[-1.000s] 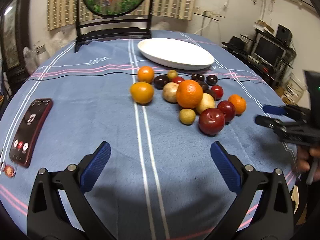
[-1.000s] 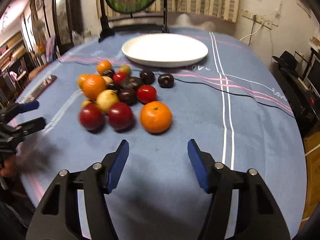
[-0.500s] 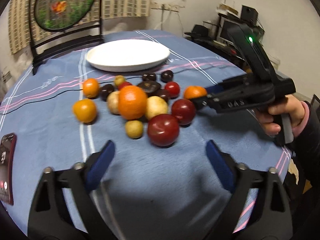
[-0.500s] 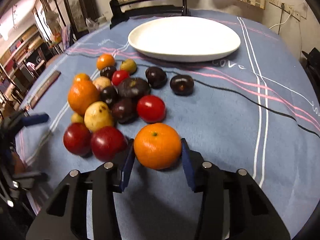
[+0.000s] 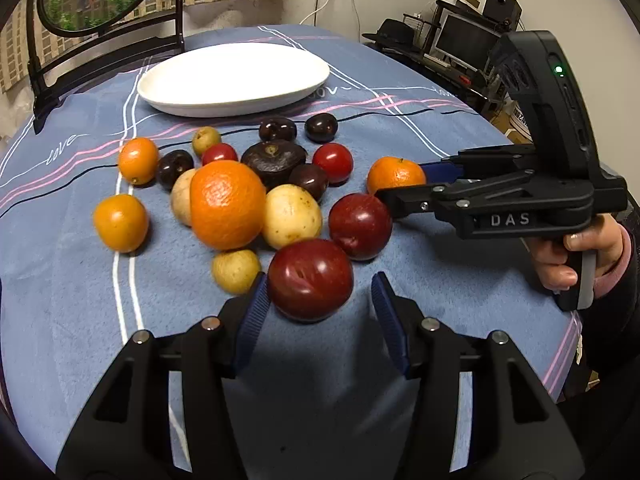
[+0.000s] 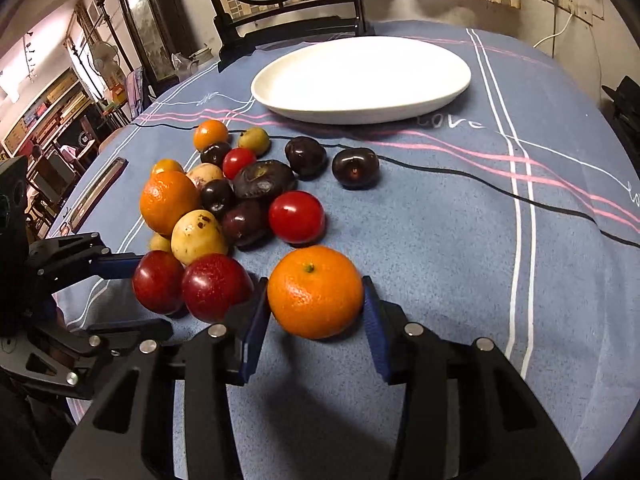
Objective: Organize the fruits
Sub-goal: 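Grasp a mandarin with the right tool while the left tool grasps a red apple, then carry the mandarin onto the white plate and open the right tool while the left tool releases the apple there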
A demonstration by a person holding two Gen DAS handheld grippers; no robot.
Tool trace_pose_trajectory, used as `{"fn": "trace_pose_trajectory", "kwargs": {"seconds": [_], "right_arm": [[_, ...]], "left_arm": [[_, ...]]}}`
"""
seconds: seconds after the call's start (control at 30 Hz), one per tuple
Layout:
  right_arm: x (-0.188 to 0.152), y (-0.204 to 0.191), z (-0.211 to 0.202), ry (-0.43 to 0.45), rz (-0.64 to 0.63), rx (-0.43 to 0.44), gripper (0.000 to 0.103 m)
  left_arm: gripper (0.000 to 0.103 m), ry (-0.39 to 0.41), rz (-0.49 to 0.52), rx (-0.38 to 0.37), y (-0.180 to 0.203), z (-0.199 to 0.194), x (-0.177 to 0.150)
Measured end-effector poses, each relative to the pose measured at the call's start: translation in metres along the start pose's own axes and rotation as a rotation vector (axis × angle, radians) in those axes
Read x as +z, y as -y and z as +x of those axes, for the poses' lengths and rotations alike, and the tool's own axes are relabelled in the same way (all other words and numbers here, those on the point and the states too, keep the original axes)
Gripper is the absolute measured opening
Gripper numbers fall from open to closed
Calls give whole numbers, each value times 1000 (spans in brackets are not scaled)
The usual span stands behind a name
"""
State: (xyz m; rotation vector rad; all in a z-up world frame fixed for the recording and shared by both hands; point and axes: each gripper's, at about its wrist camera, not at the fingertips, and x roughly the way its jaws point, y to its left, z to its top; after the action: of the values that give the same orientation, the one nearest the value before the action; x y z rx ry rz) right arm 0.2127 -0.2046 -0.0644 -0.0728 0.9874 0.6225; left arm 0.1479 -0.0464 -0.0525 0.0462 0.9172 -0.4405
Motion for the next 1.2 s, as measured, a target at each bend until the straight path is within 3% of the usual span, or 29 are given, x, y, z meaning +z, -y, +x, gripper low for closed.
{"fn": "trace_pose_trajectory", "kwargs": {"seconds": [0.1,0.27,0.47,0.57,0.7,0.87,1.07,1.13,1.2], "right_arm": [[-2,1,-2,2,1,1,45],[-2,4,-2,9,21,23,45],[12,22,-19,82,120,140,45],[38,23,-26,171,115,89,45],[78,29,-12,234,122,32,45],[118,41,31,222,159,-2,45],[138,46,58,195,130,-28,45],[139,45,64,191,115,-44,48],[139,46,58,201,115,-58,58]], "left_arm": [[43,-13,-9,2,-2,4,2],[42,-9,-5,2,-4,2,0],[42,38,19,-33,-13,-30,9],[42,71,-16,-13,-36,-42,45],[42,105,-79,97,-65,-29,99],[42,78,-99,150,-90,18,166],[42,-10,-103,195,-106,72,196],[44,-40,-121,202,-109,85,197],[72,-27,-136,207,-111,82,196]]}}
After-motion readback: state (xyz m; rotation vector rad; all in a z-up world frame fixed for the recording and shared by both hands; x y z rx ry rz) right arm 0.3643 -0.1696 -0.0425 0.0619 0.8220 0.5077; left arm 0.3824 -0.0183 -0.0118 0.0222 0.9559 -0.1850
